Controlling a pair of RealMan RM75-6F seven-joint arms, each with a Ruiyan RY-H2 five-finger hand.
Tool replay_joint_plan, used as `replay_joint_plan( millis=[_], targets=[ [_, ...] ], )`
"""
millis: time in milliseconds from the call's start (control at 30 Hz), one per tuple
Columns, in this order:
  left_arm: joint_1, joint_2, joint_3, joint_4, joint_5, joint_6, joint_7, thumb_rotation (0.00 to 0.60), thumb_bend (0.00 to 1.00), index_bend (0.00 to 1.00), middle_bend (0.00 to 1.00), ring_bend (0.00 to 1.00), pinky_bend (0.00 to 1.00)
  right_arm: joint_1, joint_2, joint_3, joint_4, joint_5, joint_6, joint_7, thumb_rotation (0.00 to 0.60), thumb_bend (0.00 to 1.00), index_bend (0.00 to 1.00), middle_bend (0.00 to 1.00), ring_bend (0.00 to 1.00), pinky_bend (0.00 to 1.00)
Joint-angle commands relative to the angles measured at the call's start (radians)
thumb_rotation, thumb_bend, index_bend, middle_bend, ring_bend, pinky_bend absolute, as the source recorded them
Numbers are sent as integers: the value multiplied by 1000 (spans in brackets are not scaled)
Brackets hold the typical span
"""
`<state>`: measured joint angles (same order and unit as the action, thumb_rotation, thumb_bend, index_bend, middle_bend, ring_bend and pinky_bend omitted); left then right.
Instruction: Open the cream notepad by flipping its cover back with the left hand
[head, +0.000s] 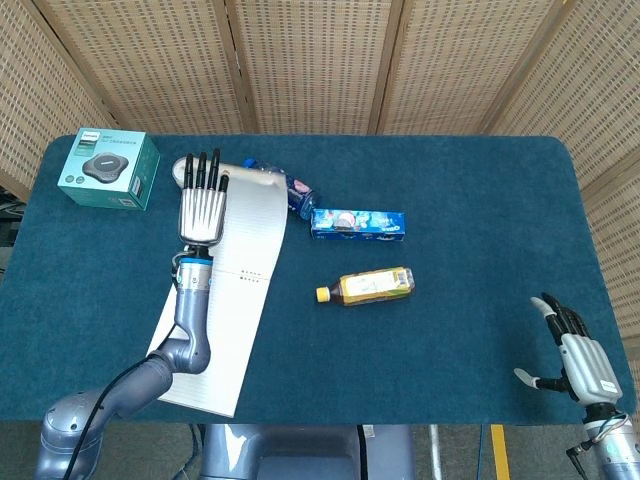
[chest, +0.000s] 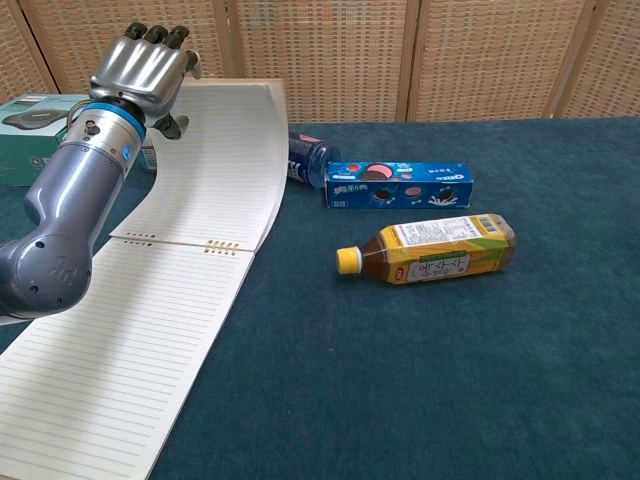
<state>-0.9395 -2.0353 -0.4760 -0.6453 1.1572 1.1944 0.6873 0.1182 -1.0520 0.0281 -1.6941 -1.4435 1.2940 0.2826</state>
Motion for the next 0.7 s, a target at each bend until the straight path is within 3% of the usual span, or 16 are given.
replay_joint_plan(
  millis=[33,233,400,600,700],
  targets=[
    [0,-1,4,6,-5,7,8,600,373,39,0,0,0,0,1,0,0,0,1,1,600,53,17,0,0,0],
    [5,11,14,-12,-9,26,-8,600,363,6,0,0,0,2,2,0,1,1,-4,3,600,53,17,0,0,0],
    [29,47,26,-93,6,58,-49,600,336,6,0,0,0,2,3,-1,1,1,-5,3,600,53,17,0,0,0],
    [140,187,86,-403,35,112,-72,600,263,6,0,0,0,3,3,-2,0,4,-8,-4,600,53,17,0,0,0],
    [206,269,138,-561,51,146,-33,600,120,1,0,0,0,3,4,-2,-1,5,-10,-9,600,53,17,0,0,0]
  ],
)
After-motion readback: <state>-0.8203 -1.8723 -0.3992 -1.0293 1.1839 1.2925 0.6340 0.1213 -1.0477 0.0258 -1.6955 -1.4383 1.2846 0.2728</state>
